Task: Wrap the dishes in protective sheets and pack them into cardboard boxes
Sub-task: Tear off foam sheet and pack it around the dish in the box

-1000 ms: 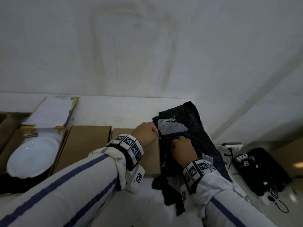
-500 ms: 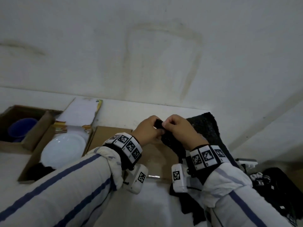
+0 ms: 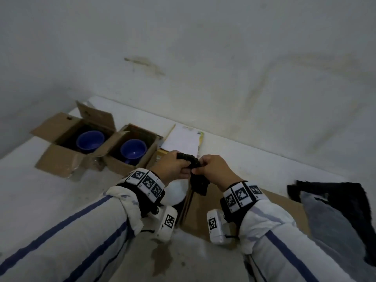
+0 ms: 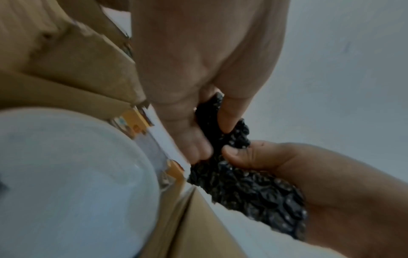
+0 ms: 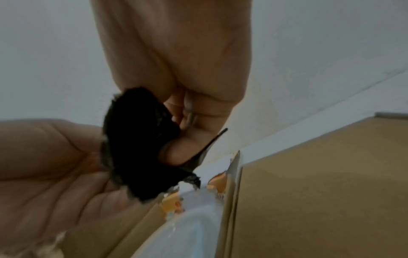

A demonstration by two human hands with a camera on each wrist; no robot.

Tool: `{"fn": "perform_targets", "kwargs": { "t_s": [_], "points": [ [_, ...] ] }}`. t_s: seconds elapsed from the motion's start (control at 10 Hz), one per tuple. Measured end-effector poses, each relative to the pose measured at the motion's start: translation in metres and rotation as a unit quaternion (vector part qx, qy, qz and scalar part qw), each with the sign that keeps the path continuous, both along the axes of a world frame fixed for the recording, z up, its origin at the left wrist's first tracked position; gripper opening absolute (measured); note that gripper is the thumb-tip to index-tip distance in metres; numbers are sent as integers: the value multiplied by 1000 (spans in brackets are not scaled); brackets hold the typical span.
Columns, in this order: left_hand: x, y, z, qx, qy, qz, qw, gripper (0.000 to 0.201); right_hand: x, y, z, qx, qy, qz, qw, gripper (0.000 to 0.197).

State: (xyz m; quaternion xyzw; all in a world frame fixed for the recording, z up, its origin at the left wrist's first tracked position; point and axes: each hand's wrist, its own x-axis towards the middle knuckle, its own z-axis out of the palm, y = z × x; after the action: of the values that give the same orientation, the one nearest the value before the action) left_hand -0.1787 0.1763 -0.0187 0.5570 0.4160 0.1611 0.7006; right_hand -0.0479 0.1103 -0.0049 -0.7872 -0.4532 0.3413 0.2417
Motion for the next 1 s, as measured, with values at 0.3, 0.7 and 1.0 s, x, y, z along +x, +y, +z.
{"fn": "perform_targets", "kwargs": {
  "t_s": [0.3,0.7,1.0],
  "points": [
    [-38,41,-37,195,192,-28,961,38,-30,62,-40,-86,-229,66,967,19],
    [-1,63,-62,295,277,-264,876,36,-29,73,-51,-136,-341,171,914,28],
    [1,59,-69,331,390,-296,807,50,-32,79,-47,-242,-273,266,892,28]
  ]
}}
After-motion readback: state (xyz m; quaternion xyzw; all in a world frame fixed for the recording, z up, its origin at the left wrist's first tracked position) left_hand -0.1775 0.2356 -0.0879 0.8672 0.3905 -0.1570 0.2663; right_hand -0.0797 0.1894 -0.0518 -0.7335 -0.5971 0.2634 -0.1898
